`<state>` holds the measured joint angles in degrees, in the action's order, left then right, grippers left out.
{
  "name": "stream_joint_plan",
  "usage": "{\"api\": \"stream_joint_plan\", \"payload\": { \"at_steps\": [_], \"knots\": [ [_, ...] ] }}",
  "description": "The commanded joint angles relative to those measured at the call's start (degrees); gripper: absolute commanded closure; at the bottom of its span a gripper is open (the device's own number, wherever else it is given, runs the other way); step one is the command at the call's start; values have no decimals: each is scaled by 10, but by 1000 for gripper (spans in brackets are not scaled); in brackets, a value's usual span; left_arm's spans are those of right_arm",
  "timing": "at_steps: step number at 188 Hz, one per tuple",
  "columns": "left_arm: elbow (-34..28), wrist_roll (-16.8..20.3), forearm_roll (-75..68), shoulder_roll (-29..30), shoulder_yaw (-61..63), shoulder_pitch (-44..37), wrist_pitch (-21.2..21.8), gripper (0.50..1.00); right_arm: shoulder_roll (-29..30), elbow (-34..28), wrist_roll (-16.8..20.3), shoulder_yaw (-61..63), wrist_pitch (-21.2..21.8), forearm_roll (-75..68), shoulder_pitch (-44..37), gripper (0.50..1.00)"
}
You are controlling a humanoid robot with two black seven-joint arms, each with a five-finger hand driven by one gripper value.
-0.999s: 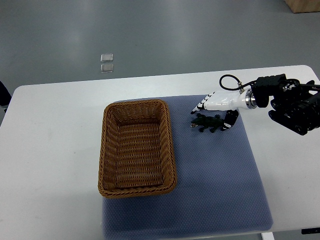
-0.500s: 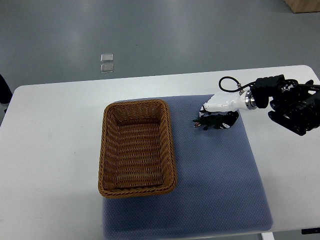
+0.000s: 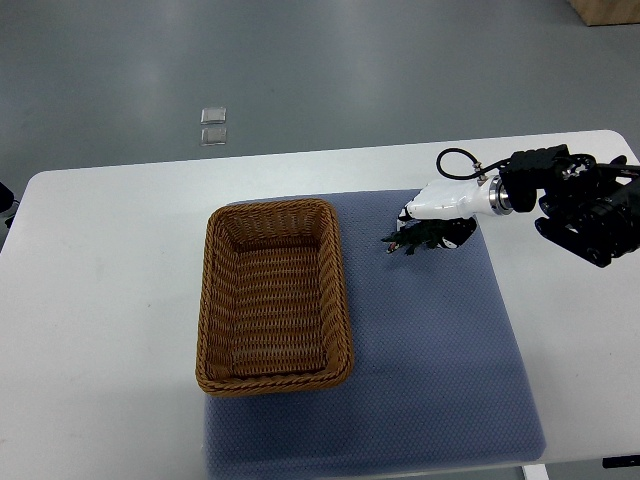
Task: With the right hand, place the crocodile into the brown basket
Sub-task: 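Close the right hand's fingers around the crocodile's body, then lift the crocodile with the right hand and carry it over the basket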
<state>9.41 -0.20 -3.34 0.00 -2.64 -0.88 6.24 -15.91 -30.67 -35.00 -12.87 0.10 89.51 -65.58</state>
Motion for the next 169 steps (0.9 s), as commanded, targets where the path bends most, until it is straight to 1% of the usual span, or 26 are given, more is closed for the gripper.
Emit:
{"api": "stream_joint_plan", "payload": {
  "at_steps": [1, 52, 88, 132, 169],
  "knots": [
    [0, 0, 0, 0, 0, 0, 0, 500, -1, 0, 0, 4, 0, -4, -1, 951],
    [0, 0, 0, 0, 0, 0, 0, 500, -3, 0, 0, 7, 0, -12, -2, 951],
    [0, -1, 0, 0, 0, 0, 0, 500, -4, 0, 0, 7, 3, -48, -19, 951],
    [0, -1, 0, 0, 0, 0, 0, 500, -2, 0, 0, 7, 2, -56, -31, 951],
    [0, -1, 0, 0, 0, 0, 0, 500, 3, 0, 0, 32, 4, -64, -39, 951]
  ]
}}
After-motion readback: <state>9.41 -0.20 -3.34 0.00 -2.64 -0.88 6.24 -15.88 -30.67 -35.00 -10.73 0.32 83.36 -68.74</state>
